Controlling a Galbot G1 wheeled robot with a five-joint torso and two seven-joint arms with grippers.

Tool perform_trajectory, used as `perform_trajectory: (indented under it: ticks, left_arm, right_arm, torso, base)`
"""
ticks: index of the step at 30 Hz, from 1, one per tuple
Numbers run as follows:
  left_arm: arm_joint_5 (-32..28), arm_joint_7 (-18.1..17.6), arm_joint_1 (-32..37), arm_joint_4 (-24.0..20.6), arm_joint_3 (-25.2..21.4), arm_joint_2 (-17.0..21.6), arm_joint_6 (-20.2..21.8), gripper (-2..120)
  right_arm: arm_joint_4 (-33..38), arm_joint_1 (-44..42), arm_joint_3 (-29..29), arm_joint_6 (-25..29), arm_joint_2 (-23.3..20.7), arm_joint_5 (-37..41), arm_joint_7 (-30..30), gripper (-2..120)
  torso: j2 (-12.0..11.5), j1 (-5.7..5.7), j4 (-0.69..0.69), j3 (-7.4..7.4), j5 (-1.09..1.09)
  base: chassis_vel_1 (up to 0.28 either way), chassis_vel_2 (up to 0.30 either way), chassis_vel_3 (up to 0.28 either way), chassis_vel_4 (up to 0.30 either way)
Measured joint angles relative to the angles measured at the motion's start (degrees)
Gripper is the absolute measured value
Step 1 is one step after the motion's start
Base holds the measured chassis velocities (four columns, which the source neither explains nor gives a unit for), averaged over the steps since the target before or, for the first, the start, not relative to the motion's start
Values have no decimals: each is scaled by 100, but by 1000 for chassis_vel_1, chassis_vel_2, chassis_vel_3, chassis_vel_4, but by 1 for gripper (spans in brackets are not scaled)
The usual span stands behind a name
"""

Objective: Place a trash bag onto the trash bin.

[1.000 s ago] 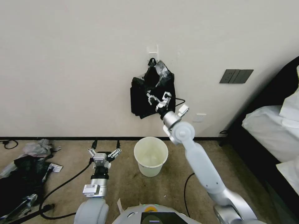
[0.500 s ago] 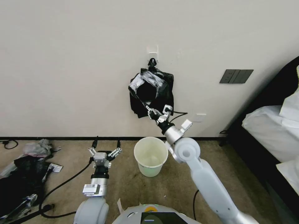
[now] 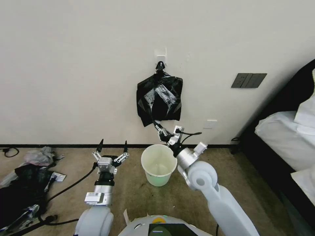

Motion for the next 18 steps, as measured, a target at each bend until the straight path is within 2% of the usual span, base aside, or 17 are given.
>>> perform_trajectory:
  ticks: [9, 13, 15, 16, 17, 18]
  left_arm:
    - [-52, 3, -32, -134, 23, 145, 62, 100]
    - [-473, 3, -42, -283, 131, 251, 256, 100]
    - [-683, -6, -112, -367, 143, 400, 367, 100]
    - [-922, -19, -229, -449, 136, 621, 493, 100]
    - [-922, -19, -229, -449, 136, 621, 493, 100]
    - [-1139, -33, -346, -514, 119, 838, 625, 100]
  right_arm:
    - [156, -307, -36, 65, -180, -307, -45, 0]
    - [184, -337, -45, 92, -208, -526, -53, 0]
    - [144, -288, -48, 105, -194, -631, -53, 0]
    - [114, -242, -48, 111, -187, -711, -52, 0]
    - [114, -242, -48, 111, -187, -711, -52, 0]
    - [99, -213, -48, 116, -189, -780, -51, 0]
  torso:
    - [0, 0, 1, 0, 0]
    - [0, 0, 1, 0, -1]
    - [0, 0, 1, 0, -1]
    - [0, 0, 2, 0, -1]
    - [0, 0, 2, 0, -1]
    - [0, 0, 2, 0, -1]
  base:
    - [0, 0, 0, 0]
    - [0, 0, 0, 0]
    - [0, 0, 0, 0]
    - [0, 0, 0, 0]
    - [0, 0, 0, 0]
    - [0, 0, 0, 0]
